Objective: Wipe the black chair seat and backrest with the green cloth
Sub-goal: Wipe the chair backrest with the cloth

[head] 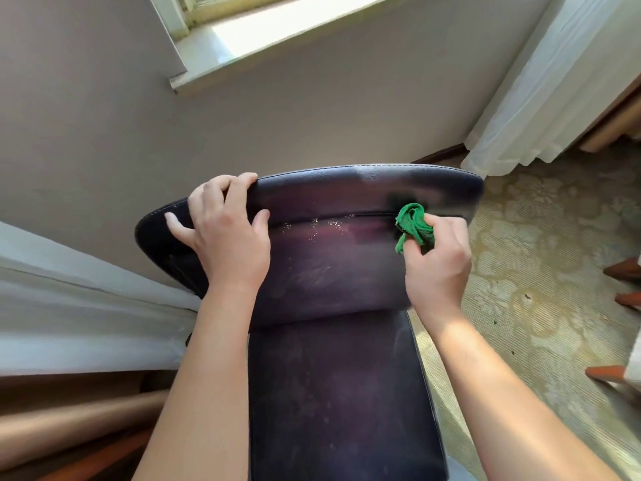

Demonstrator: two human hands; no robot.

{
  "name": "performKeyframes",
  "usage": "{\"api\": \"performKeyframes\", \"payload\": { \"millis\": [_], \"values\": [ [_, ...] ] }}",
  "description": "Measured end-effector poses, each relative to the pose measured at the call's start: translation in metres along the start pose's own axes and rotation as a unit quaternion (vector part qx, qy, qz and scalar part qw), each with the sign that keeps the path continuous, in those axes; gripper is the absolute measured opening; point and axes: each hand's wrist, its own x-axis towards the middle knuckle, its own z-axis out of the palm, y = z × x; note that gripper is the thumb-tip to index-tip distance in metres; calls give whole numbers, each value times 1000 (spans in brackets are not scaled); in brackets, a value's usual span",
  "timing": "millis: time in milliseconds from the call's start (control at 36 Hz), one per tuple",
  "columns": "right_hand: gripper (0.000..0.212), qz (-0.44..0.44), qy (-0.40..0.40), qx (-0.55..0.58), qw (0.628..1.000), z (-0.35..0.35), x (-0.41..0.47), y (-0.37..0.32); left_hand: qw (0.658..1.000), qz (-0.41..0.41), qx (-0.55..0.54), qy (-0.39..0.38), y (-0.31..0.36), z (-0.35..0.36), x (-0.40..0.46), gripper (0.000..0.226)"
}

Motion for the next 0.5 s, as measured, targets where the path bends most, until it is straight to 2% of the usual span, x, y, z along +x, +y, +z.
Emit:
{"api": "performKeyframes", "payload": {
  "millis": [111, 167, 222, 417, 500],
  "values": [
    [31, 1, -5, -10, 1000, 2, -1, -3, 1000, -1, -4, 14, 3, 0, 1, 52],
    [31, -12, -38, -11, 999, 36, -6, -10, 999, -37, 6, 17, -22, 10, 7, 52],
    [31, -15, -42, -13, 999, 37, -8, -15, 999, -34, 0, 21, -22, 11, 5, 51],
    [29, -69, -45, -23, 996, 48, -15, -35, 999, -32, -12, 36, -16, 10, 6, 51],
    [33, -105, -80, -13, 991, 58, -23, -50, 999, -30, -11, 38, -16, 11, 7, 51]
  ]
}}
